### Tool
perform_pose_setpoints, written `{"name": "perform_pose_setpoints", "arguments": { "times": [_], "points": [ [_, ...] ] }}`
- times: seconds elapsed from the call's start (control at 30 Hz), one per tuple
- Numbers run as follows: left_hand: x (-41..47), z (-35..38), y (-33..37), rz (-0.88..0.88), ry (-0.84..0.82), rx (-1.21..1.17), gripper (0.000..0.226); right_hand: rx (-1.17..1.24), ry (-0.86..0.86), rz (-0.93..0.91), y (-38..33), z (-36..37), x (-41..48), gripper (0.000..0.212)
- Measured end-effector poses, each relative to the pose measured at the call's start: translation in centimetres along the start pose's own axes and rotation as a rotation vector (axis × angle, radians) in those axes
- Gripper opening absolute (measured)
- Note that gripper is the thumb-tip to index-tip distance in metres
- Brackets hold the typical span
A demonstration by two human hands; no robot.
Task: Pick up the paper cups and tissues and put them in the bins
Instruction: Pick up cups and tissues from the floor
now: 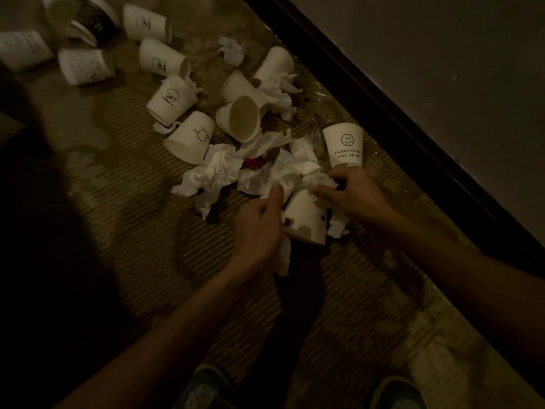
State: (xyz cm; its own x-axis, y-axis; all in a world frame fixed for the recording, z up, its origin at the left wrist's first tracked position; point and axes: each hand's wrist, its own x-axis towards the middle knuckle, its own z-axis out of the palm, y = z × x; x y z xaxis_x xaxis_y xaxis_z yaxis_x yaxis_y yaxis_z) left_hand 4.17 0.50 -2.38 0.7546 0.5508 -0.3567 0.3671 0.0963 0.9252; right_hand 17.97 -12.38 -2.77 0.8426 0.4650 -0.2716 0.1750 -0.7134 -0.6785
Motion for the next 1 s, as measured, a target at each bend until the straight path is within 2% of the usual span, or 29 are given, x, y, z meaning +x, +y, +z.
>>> {"name": "perform_pose_setpoints", "arguments": {
  "times": [0.13,0.27,0.4,0.57,0.67,0.83,0.9,1.0],
  "points": [
    [0.0,-0.2,0.9,0.028,0.060,-0.058,0.042,0.178,-0.090,-0.043,-0.7,-1.1,-1.0,0.009],
    [-0.1,-0.3,2.1,0.132,0.105,-0.082,0.047,0.572,-0.283,0.071,-2.3,-2.6,-2.6,0.030],
    [-1.1,0.7,3.3,0.178,0.018,-0.145,0.028,0.781,-0.423,0.138,-3.5,-2.4,-4.0,0.040],
    [-2.3,1.7,3.5,0.190,-0.136,-0.275,0.017,0.973,-0.441,0.117,-4.7,-1.5,-5.3,0.024],
    [-2.4,1.7,2.9,0.216,-0.161,-0.266,0.044,0.972,-0.407,0.097,-4.7,-0.8,-5.9,0.024],
    [-2.4,1.0,1.7,0.308,-0.147,-0.186,0.020,0.807,-0.358,0.138,-4.6,0.2,-6.2,0.038],
    [-2.4,0.3,1.0,0.327,-0.130,-0.154,0.017,0.801,-0.382,0.191,-4.6,0.5,-6.2,0.039],
    [-2.3,-1.2,-0.1,0.315,-0.122,0.022,0.014,0.738,-0.417,0.247,-4.6,1.4,-6.8,0.035]
  ]
}}
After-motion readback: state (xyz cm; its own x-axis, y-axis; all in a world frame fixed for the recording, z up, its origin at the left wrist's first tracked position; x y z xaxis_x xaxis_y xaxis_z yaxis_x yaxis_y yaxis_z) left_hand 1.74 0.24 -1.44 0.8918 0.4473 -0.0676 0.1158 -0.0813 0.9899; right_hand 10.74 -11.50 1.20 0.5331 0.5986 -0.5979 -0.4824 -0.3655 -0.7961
